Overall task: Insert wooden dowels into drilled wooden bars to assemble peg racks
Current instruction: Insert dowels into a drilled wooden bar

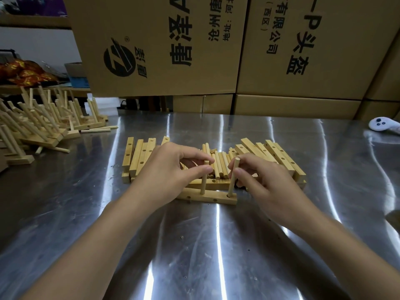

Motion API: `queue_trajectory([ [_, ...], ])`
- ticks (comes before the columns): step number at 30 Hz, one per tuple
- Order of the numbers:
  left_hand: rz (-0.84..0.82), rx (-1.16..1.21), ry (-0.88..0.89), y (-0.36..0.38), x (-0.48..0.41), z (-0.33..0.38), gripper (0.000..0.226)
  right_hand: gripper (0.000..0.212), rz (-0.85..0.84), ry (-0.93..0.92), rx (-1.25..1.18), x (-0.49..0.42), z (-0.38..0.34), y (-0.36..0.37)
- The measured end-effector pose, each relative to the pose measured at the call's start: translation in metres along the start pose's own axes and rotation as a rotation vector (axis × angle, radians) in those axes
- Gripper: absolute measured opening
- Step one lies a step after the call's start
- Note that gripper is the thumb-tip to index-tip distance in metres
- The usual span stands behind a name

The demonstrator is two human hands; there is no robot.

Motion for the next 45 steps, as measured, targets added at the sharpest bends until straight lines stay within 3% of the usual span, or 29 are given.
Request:
queue_trajectory([
  [21, -0.014, 0.047, -0.015, 0.002, -0.001, -0.002, 0.016, 0.011, 0.038, 0.038, 0.031, -0.003, 0.0, 0.0],
  [22, -0.016, 0.047, -0.015, 0.002, -0.001, -0.002, 0.016, 0.01, 0.063, 0.049, -0.01, -0.002, -0.001, 0.002],
  [26, -0.018, 0.042, -0.013, 0.002, -0.001, -0.003, 0.016, 0.04, 0.182, 0.142, -0.361, -0.003, -0.007, 0.013],
  [32, -0.023, 0.074, -0.038, 0.003, -0.003, -0.003, 0.015, 0.016, 0.261, 0.158, -0.403, -0.003, -0.01, 0.015],
  [37, -0.019, 0.053, -0.028, 0.002, -0.001, -0.002, 0.015, 0.022, 0.296, 0.176, -0.316, -0.005, -0.01, 0.013],
  [45, -0.019, 0.032, -0.03, 0.001, 0.0, 0.0, 0.017, 0.021, 0.219, 0.133, -0.317, -0.005, -0.008, 0.008],
])
Point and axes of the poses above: each hand's wrist, its own x-axis away from the middle knuckle, its own y-axis out of the palm, z = x × y, the point moved 1 cm from there along -x, towards the middle knuckle, and after that the axes turned 15 degrees about -y, right-handed, at the moved point
